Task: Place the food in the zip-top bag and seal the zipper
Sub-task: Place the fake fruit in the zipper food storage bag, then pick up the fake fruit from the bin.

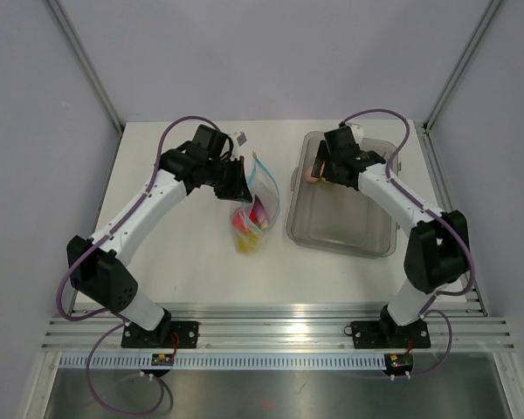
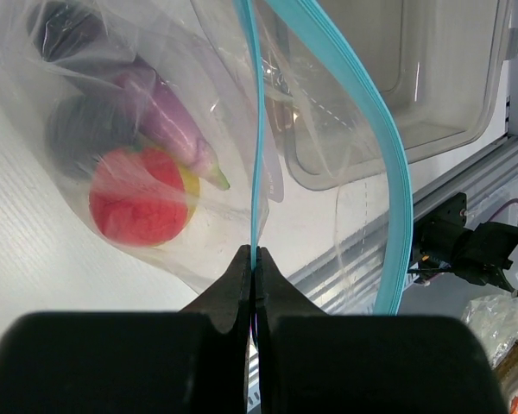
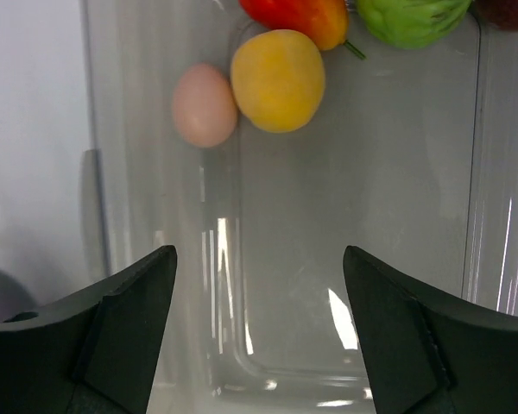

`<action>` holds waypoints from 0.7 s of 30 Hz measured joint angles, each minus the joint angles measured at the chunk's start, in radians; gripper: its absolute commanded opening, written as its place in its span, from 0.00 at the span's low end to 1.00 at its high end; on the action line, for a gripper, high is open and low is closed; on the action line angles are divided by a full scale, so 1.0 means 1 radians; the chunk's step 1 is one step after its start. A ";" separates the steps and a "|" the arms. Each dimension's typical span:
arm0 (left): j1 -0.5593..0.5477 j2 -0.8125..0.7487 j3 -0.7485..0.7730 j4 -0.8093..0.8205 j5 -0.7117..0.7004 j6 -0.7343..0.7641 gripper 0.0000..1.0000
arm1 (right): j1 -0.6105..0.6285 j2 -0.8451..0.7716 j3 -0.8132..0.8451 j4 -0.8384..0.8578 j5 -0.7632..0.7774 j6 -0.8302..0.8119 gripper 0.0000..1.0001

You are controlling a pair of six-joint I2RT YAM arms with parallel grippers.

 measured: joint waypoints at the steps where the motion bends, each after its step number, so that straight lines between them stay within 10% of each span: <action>1: 0.000 0.000 0.000 0.000 -0.002 0.002 0.00 | -0.016 0.039 0.004 0.008 -0.001 -0.006 0.88; 21: 0.000 0.000 0.000 -0.003 -0.009 0.028 0.00 | -0.171 0.510 0.368 0.027 -0.127 -0.087 0.89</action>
